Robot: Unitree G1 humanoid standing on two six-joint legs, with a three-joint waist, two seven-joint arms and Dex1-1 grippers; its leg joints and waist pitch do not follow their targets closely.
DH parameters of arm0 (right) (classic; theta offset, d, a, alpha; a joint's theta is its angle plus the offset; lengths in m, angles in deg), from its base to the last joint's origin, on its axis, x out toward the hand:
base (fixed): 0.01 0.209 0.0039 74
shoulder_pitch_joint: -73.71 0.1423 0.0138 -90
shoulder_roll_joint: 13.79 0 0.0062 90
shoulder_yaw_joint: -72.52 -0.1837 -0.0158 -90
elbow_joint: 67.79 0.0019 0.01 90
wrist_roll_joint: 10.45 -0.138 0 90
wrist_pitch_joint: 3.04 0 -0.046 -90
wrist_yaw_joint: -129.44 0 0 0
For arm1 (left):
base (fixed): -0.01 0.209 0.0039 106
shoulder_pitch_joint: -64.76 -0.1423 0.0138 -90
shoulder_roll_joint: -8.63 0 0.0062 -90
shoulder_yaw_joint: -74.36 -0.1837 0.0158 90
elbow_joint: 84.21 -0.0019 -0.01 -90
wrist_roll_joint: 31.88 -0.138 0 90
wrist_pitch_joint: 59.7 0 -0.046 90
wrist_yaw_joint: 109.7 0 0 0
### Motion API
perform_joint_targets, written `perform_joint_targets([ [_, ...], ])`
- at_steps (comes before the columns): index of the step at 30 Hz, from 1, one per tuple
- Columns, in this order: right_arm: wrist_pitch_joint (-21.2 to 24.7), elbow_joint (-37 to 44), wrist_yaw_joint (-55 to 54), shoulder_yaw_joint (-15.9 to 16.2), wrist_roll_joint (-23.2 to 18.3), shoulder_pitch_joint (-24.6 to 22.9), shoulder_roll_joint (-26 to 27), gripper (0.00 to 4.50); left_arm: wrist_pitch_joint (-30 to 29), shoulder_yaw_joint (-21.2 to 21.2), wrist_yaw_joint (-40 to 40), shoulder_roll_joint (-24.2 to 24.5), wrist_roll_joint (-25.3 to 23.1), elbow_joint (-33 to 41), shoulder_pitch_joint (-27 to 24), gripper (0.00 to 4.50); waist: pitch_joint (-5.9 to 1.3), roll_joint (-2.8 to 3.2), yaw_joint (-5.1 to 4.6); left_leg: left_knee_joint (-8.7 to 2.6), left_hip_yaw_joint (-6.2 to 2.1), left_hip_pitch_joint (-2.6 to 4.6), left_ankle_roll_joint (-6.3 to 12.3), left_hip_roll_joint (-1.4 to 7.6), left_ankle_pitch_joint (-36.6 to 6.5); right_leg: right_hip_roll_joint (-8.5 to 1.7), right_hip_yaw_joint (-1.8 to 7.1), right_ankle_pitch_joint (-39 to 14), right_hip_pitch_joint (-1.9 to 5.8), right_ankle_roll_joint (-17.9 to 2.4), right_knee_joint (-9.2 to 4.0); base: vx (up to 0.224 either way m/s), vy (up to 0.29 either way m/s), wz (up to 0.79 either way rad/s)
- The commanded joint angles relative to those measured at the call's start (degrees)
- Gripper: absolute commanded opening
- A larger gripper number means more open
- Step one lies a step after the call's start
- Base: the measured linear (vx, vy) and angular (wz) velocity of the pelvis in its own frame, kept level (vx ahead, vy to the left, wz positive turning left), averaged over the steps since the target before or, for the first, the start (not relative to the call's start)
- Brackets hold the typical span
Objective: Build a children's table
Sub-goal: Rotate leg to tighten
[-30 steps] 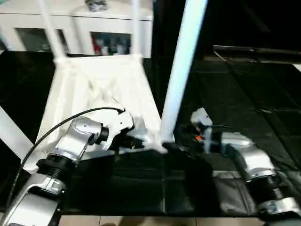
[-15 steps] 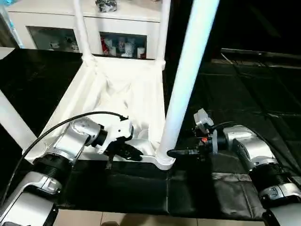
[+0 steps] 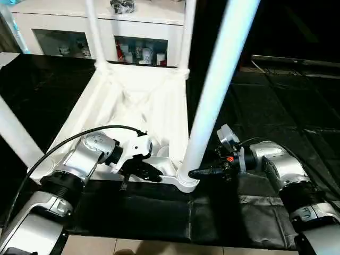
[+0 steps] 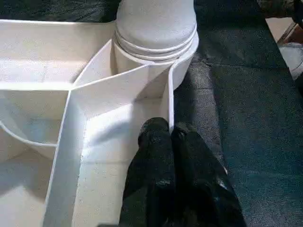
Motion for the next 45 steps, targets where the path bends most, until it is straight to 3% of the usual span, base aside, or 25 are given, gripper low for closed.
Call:
perform_joint_targets([
  [1, 0.75, 0.30, 1.68, 0.15, -1.10, 0.30, 0.19, 2.11, 0.52, -0.97, 0.06, -1.38, -0.57, 0.04, 1.68, 0.00, -3.94, 0.23, -0.43, -3.78, 0.88, 0.35, 1.77, 0.10, -13.44, -2.58, 1.99, -15.26, 3.24, -12.65, -3.99, 0.000, 0.000, 0.00],
  [4, 2.30, 2.05, -0.98, -1.12, -2.39, -1.18, 1.32, 2.08, -2.87, 0.62, 6.36, -4.20, -0.62, -1.37, 2.44, 0.00, -3.88, 0.15, -0.29, -3.67, 1.02, 0.75, 1.68, 0.11, -14.19, -2.53, 2.08, -16.21, 2.95, -12.56, -4.22, 0.000, 0.000, 0.00],
  [7, 1.69, 2.98, -9.27, -1.90, -0.42, -2.84, 3.31, 2.07, -6.67, 2.10, 12.22, -7.28, -0.21, -2.02, 3.19, 0.00, -3.78, -0.03, -0.40, -3.83, 0.86, 0.30, 1.40, -0.04, -14.13, -2.65, 1.96, -18.88, 3.34, -11.24, -4.45, 0.000, 0.000, 0.00],
  [8, 2.11, 3.86, -20.27, -2.64, 2.40, -4.31, 6.15, 2.07, -9.59, 3.68, 19.65, -10.82, -0.43, -2.88, 4.20, 0.00, -3.49, -0.20, -0.74, -3.97, 0.81, 0.32, 0.75, -0.11, -14.07, -2.60, 2.01, -20.42, 3.09, -10.13, -4.67, 0.000, 0.000, 0.00],
  [9, 2.87, 4.30, -24.18, -3.32, 2.73, -4.63, 7.66, 2.07, -10.77, 4.15, 21.91, -12.09, -0.43, -3.19, 4.58, 0.00, -3.20, 0.12, -1.17, -4.10, 0.59, 0.55, -0.31, -0.34, -16.03, -2.60, 1.79, -24.97, 2.86, -8.82, -5.02, 0.000, 0.000, 0.00],
  [11, 4.18, 4.86, -29.22, -4.26, 3.02, -4.83, 9.87, 2.01, -11.82, 4.67, 24.87, -13.71, -0.62, -3.77, 5.07, 0.00, -3.34, -0.15, -1.87, -3.97, 0.34, 0.65, -0.56, -0.84, -17.52, -2.85, 1.35, -32.36, 3.00, -5.64, -6.06, 0.000, 0.000, 0.00],
  [12, 4.99, 5.19, -33.52, -4.59, 3.68, -4.75, 12.06, 2.01, -12.61, 5.29, 28.74, -15.43, -1.07, -4.71, 5.64, 0.00, -3.40, 0.00, -2.37, -4.12, 0.09, -0.19, -0.48, -0.97, -16.35, -2.84, 1.19, -32.94, 3.52, -4.40, -6.17, 0.000, 0.000, 0.00],
  [13, 4.99, 5.19, -33.52, -4.59, 3.68, -4.75, 12.06, 1.99, -12.61, 5.29, 28.74, -15.43, -1.07, -4.71, 5.64, 0.00, -3.42, -0.01, -2.68, -4.16, 0.10, -0.23, -0.40, -0.92, -16.23, -2.76, 1.20, -32.65, 3.39, -4.13, -6.29, 0.000, 0.000, 0.00],
  [14, 5.77, 4.18, -39.41, -5.55, 4.43, -3.78, 14.58, 1.99, -13.72, 6.24, 32.50, -17.23, -1.04, -5.64, 6.20, 0.00, -3.52, -0.09, -3.27, -3.83, 0.26, 0.31, 0.31, -1.05, -17.05, -2.58, 1.19, -31.97, 2.75, -4.43, -6.57, 0.000, 0.000, 0.00],
  [16, 6.30, 1.04, -49.35, -7.34, 5.79, -1.27, 18.44, 1.98, -14.87, 8.01, 38.77, -20.03, -0.80, -7.76, 7.43, 0.00, -3.48, 0.09, -3.66, -3.82, 0.22, 0.21, 0.47, -1.13, -17.26, -2.46, 1.12, -31.86, 2.69, -4.79, -6.57, 0.000, 0.000, 0.00],
  [19, 5.36, -1.97, -57.79, -7.61, 8.49, 0.91, 20.97, 1.98, -15.44, 9.42, 43.96, -22.27, -0.94, -8.86, 8.17, 0.00, -3.42, 0.16, -4.57, -3.71, 0.10, 0.20, 0.43, -1.35, -18.37, -2.32, 0.75, -33.42, 2.47, -4.35, -6.82, 0.000, 0.000, 0.00],
  [22, 5.62, -2.71, -62.29, -8.40, 9.36, 1.71, 22.97, 1.98, -16.16, 9.96, 46.43, -23.51, -1.94, -8.42, 8.13, 0.00, -3.64, 0.01, -4.92, -3.99, 0.04, -0.14, 1.08, -1.17, -17.40, -2.26, 0.99, -30.19, 2.77, -4.72, -6.53, 0.000, 0.000, 0.00],
  [24, 5.18, -1.37, -61.46, -7.66, 9.70, 1.28, 23.18, 1.98, -16.45, 9.88, 46.01, -23.59, -1.86, -7.70, 7.83, 0.00, -3.79, 0.13, -4.74, -3.99, 0.19, 0.00, 1.71, -1.04, -16.78, -2.27, 1.29, -26.75, 2.73, -5.90, -6.28, 0.000, 0.000, 0.00],
  [25, 4.95, -0.60, -60.74, -7.23, 9.80, 0.93, 23.10, 2.50, -16.27, 9.71, 45.51, -23.38, -1.89, -7.37, 7.68, 0.00, -3.90, 0.14, -4.65, -4.11, 0.22, -0.28, 1.98, -0.94, -15.45, -2.26, 1.42, -23.49, 3.09, -6.81, -5.87, 0.000, 0.000, 0.00],
  [26, 4.84, 0.43, -59.41, -7.32, 9.12, 0.40, 23.07, 2.50, -15.88, 9.43, 44.55, -22.85, -1.98, -7.10, 7.47, 0.00, -3.99, -0.28, -4.63, -4.08, 0.32, -0.29, 2.21, -0.89, -14.73, -2.25, 1.48, -21.91, 3.17, -7.25, -5.75, 0.000, 0.000, 0.00],
  [28, 4.66, 1.03, -58.45, -7.65, 8.76, -0.05, 22.90, 2.70, -14.85, 8.91, 43.58, -22.01, -2.29, -7.38, 7.38, 0.00, -4.05, -0.12, -4.48, -4.02, 0.52, -0.25, 2.85, -0.84, -12.73, -2.27, 1.70, -17.25, 3.34, -9.18, -5.24, 0.000, 0.000, 0.00],
  [35, 3.52, 3.33, -50.23, -7.86, 6.73, -2.15, 17.57, 3.31, -12.69, 6.72, 33.47, -16.56, -2.34, -5.26, 5.05, 0.00, -4.23, -0.14, -4.23, -3.91, 0.67, -0.47, 4.08, -0.79, -9.79, -2.46, 1.88, -12.69, 4.08, -10.83, -4.71, 0.000, 0.000, 0.00],
  [36, 3.19, 3.49, -48.01, -7.56, 6.78, -2.47, 15.91, 3.53, -11.52, 6.40, 31.86, -15.50, -2.58, -5.33, 4.64, 0.00, -4.16, -0.02, -4.18, -3.94, 0.70, -0.29, 4.17, -0.64, -9.54, -2.46, 1.92, -12.05, 3.79, -11.42, -4.68, 0.000, 0.000, 0.00],
  [40, 2.63, 4.12, -39.13, -7.14, 5.81, -2.94, 10.53, 3.65, -7.17, 6.14, 25.75, -12.45, -2.11, -6.03, 3.38, 0.00, -4.03, 0.44, -3.79, -4.05, 0.66, -0.09, 3.92, -0.55, -11.24, -2.44, 1.87, -12.87, 3.85, -12.09, -4.80, 0.000, 0.000, 0.00],
  [42, 2.48, 3.96, -32.66, -7.63, 4.40, -2.63, 7.39, 3.97, -5.16, 4.84, 20.00, -9.91, -1.70, -5.35, 2.48, 0.00, -3.98, 0.16, -3.70, -4.08, 0.73, 0.05, 3.80, -0.46, -12.38, -2.49, 1.91, -14.20, 3.65, -11.95, -4.91, 0.000, 0.000, 0.00],
  [45, 2.70, 3.71, -25.72, -8.18, 2.83, -2.14, 4.44, 4.09, -2.59, 3.02, 14.98, -7.01, -2.30, -4.74, 1.86, 0.00, -3.98, 0.13, -3.09, -4.06, 0.78, -0.01, 4.11, -0.26, -12.13, -2.53, 1.99, -13.81, 3.70, -12.23, -4.70, 0.000, 0.000, 0.00],
])
